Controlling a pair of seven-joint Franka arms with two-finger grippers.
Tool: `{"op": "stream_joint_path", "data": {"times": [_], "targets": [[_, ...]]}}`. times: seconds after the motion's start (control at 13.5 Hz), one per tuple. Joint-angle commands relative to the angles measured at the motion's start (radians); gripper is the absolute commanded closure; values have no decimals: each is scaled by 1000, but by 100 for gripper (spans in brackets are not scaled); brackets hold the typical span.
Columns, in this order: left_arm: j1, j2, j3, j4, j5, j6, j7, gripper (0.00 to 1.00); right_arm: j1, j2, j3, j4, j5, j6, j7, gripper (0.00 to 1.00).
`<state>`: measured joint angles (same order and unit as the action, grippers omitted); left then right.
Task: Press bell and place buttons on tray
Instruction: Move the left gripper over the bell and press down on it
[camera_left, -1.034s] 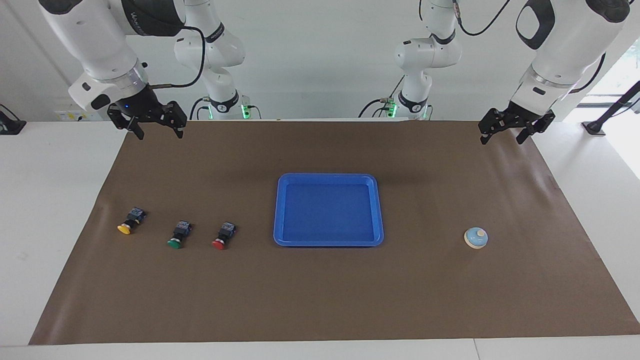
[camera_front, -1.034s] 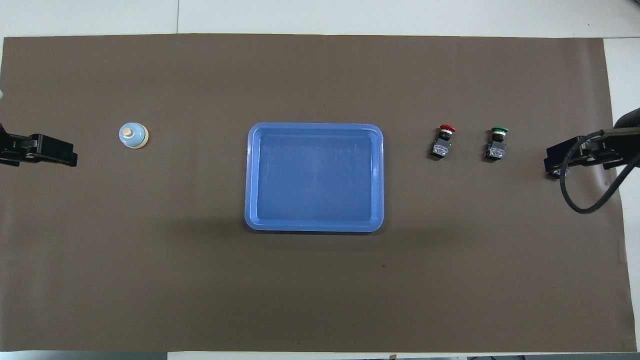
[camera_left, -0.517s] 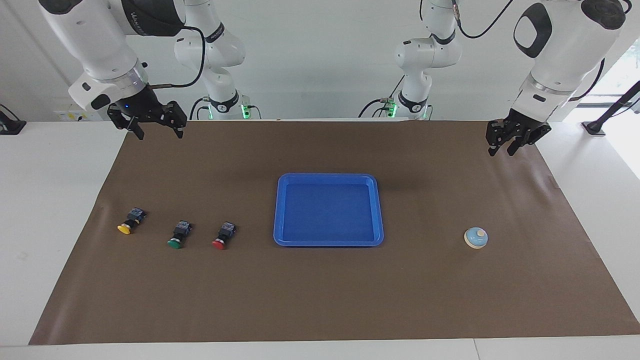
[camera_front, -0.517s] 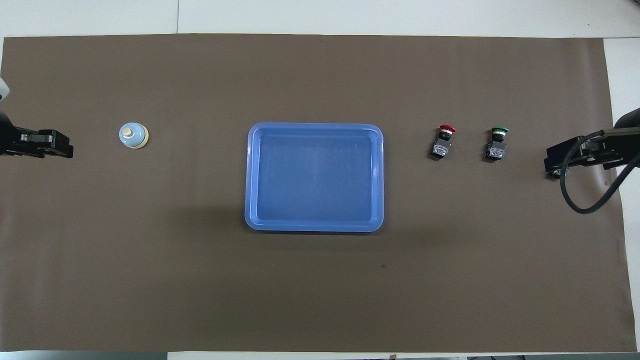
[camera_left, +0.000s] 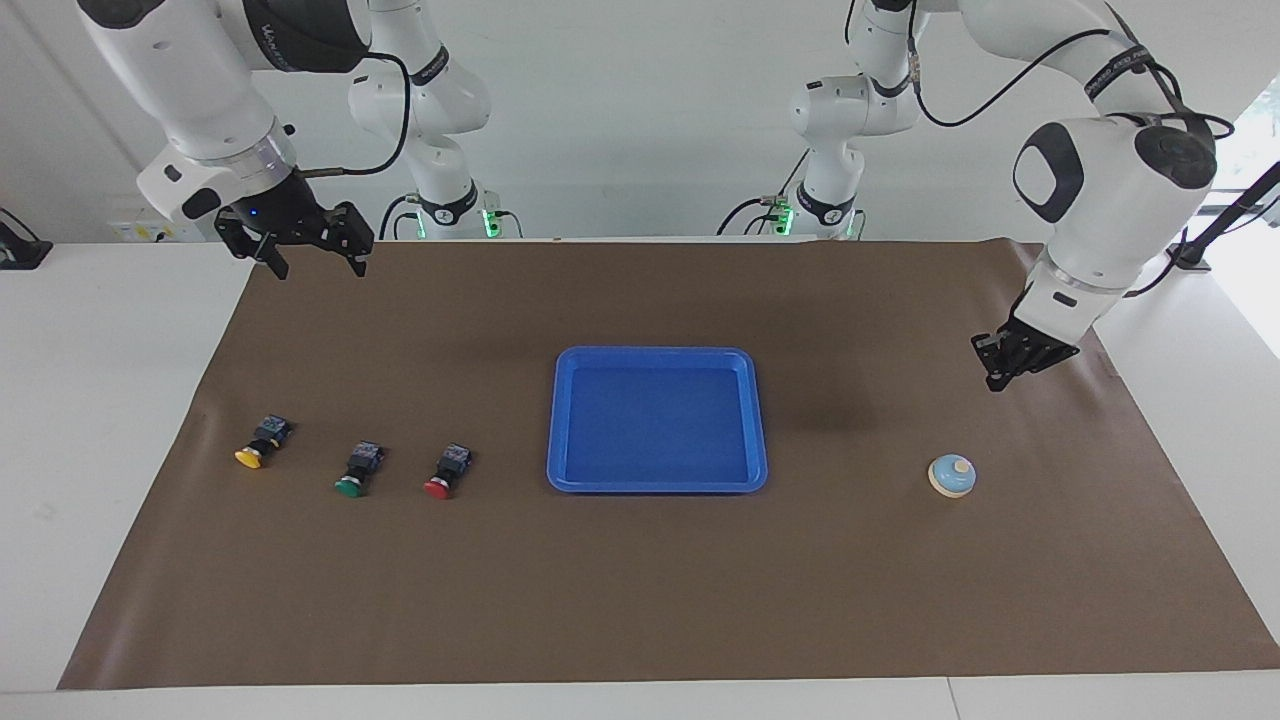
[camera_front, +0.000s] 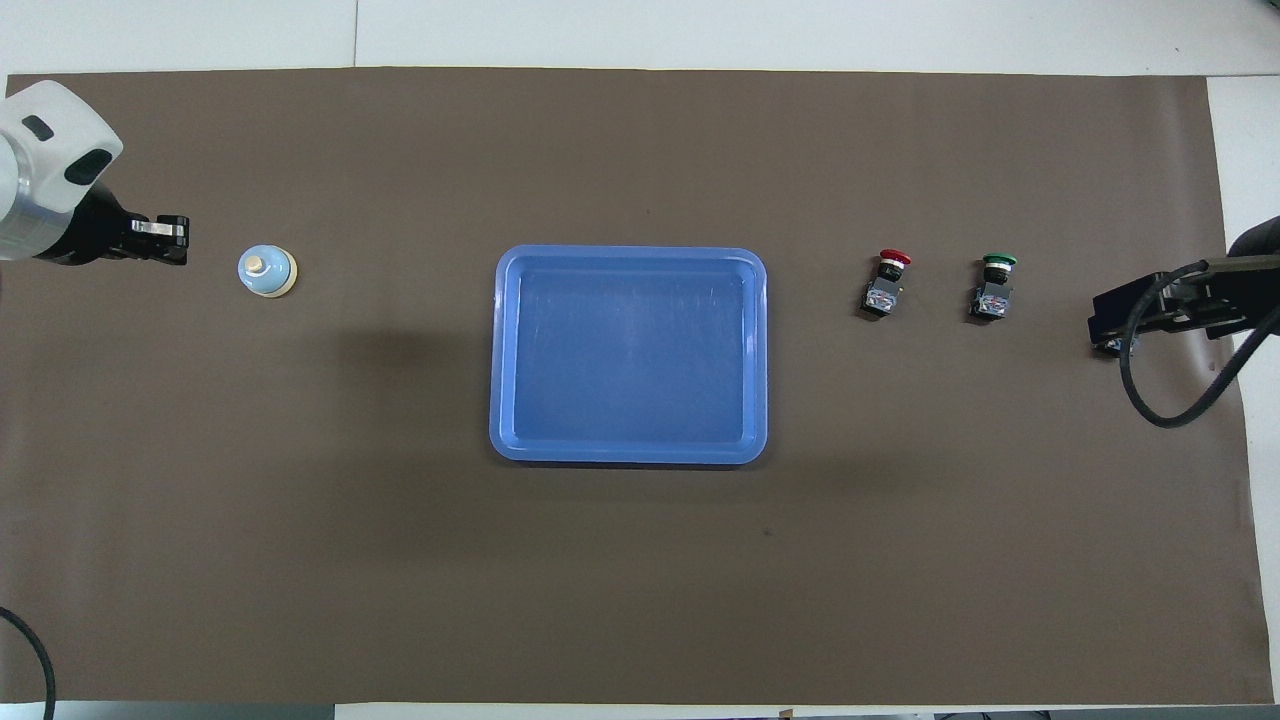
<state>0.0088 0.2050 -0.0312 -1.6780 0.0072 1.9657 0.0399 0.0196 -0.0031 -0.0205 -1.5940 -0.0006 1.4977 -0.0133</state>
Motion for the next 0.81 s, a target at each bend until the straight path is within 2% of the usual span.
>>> {"op": "stream_joint_path", "data": {"times": [0.0, 0.15, 0.3, 0.74], "targets": [[20, 98, 2, 46, 8, 99, 1, 100, -18, -18, 10, -20, -1, 7, -20, 0], [22, 157, 4, 50, 11, 134, 1, 100, -18, -18, 10, -20, -1, 7, -20, 0], [25, 178, 4, 37, 10, 156, 0, 100, -18, -18, 11, -20, -1, 7, -20, 0], [23, 198, 4, -8, 11, 193, -6, 100, -18, -18, 11, -20, -1, 7, -20, 0]]}}
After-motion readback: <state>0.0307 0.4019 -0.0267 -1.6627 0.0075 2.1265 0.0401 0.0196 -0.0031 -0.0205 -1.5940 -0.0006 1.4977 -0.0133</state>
